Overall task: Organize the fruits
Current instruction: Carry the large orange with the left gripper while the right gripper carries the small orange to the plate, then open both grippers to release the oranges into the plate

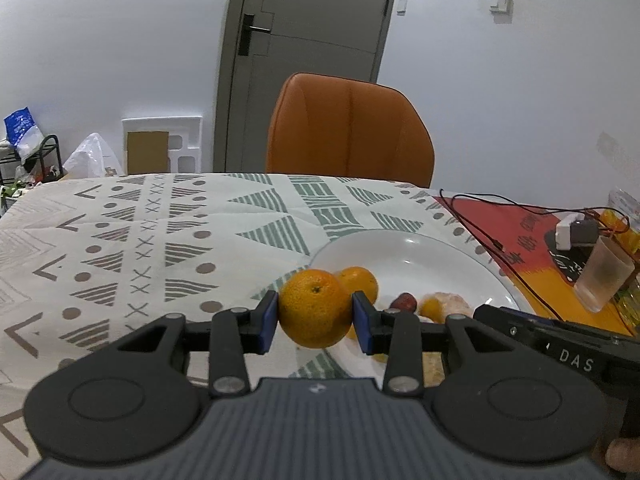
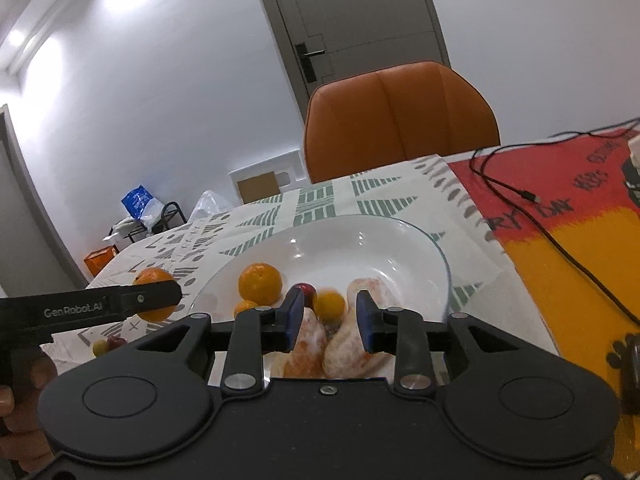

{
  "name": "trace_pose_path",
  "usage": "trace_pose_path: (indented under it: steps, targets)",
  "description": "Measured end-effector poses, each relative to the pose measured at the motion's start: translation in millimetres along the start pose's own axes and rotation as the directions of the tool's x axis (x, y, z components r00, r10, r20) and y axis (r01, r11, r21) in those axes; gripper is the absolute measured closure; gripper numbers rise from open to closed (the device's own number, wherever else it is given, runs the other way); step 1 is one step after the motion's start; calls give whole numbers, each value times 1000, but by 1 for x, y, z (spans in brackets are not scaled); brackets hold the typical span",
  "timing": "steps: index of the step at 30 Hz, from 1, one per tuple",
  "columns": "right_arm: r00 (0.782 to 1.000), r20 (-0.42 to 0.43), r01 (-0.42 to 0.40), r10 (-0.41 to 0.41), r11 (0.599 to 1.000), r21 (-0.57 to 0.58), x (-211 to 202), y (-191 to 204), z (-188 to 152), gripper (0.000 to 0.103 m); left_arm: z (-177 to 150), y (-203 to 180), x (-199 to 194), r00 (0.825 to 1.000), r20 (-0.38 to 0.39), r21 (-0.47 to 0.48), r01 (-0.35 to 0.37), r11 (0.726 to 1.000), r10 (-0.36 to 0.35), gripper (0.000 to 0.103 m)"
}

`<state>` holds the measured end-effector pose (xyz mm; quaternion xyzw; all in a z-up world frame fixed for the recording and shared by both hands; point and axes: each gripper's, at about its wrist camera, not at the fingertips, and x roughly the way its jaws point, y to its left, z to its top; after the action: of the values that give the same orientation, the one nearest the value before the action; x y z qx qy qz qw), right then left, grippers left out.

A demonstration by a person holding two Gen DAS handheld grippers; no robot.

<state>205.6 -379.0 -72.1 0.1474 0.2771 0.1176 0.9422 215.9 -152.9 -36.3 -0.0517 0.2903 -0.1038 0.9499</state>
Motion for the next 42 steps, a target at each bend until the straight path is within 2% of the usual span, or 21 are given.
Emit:
trace_pose_path:
  steps: [7,10,14,16,23,28,33,37,39,41,42]
  targets:
    - [1000,3,-2,1,1000,28,-9,-7,-5,70,0,-16,6,999,-20,16,42,999,-41,65]
    - [1000,6,3,-4,999,39,-10,-10,-5,68,1,-20,1,998,2,24,58,998,-58,56]
    - [1000,6,-4,4,999,42,-12,-9,-6,67,1,-14,-2,1000,0,15,31,999,-31,55]
    - [1000,8,-10,9,999,42,-13,-7,-6,64,2,-7,-2,1000,-7,6,9,1000,-9,51]
    - [999,-3,-36,36,999,34,-9,5,-7,54,0,25,-12,996,9,-34,-85,996,85,25]
    - [998,-7,-65,65,998,12,-6,20,-7,47,0,46,-19,991,12,-54,-132,990,133,23]
    - [996,-23,-87,87,996,-3,0,35,-8,46,-3,62,-28,987,9,-58,-159,986,159,22]
    - [995,-21,-100,99,995,-22,2,49,-8,38,-7,75,-33,984,5,-62,-177,982,178,21]
    - [994,-17,-108,107,994,-34,3,57,-9,31,-8,83,-35,982,3,-70,-190,979,191,21]
    - [993,-11,-114,114,992,-47,5,64,-9,18,-10,89,-36,980,-1,-76,-201,977,201,21]
    - [993,-8,-118,117,992,-53,5,67,-9,16,-11,93,-37,978,-3,-79,-206,975,207,21]
